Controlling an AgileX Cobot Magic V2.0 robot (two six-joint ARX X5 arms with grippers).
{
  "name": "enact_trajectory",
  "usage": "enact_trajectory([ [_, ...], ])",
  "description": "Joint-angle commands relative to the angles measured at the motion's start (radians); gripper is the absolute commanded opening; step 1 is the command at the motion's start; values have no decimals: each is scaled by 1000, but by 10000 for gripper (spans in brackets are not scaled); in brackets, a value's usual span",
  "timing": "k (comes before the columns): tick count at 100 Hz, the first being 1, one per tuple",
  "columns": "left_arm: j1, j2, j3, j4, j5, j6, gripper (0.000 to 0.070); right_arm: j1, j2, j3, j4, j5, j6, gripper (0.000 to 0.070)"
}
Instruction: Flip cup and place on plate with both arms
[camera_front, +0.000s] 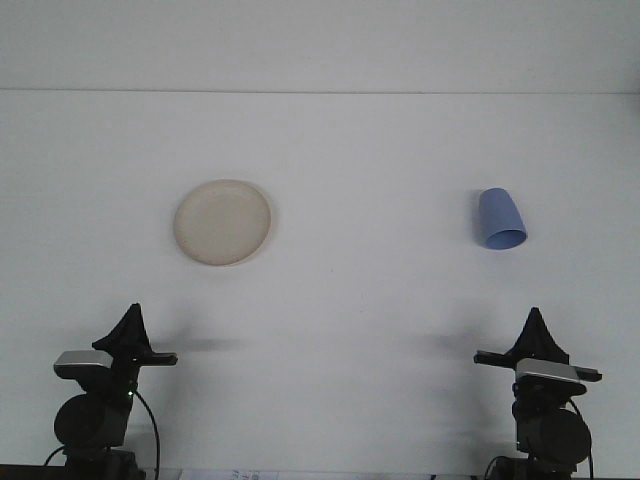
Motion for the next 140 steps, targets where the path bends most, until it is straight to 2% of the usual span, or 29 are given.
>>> enact_trajectory([
  [1, -1, -1, -19, 12, -2, 1, 12, -1, 0, -2, 14, -1, -3, 2],
  [30, -1, -1, -19, 12, -2, 1, 12, -1, 1, 42, -17, -9, 3, 2],
  [46, -1, -1, -19, 12, -2, 1, 12, -1, 68, 164, -143, -12, 23, 2],
  [61, -1, -1, -19, 12, -2, 1, 12, -1, 232, 334, -280, -14, 23, 2],
  [73, -1, -1, -19, 12, -2, 1, 12, -1, 384, 482, -406, -74, 13, 2],
  [83, -1, -1, -19, 12, -2, 1, 12, 0, 494, 568, -416, -129, 18, 2],
  [94, -1, -1, -19, 12, -2, 1, 12, 0, 570, 595, -335, -136, 59, 7],
  [99, -1, -1, -19, 12, -2, 1, 12, 0, 599, 595, -305, -136, 77, 49],
  [106, -1, -1, -19, 12, -2, 1, 12, 0, 644, 595, -290, -127, 75, 208],
  [111, -1, -1, -19, 12, -2, 1, 12, 0, 680, 594, -293, -124, 75, 346],
  [115, -1, -1, -19, 12, -2, 1, 12, 0, 706, 593, -296, -124, 75, 409],
  [140, -1, -1, -19, 12, -2, 1, 12, 3, 870, 494, -85, -135, 72, 425],
])
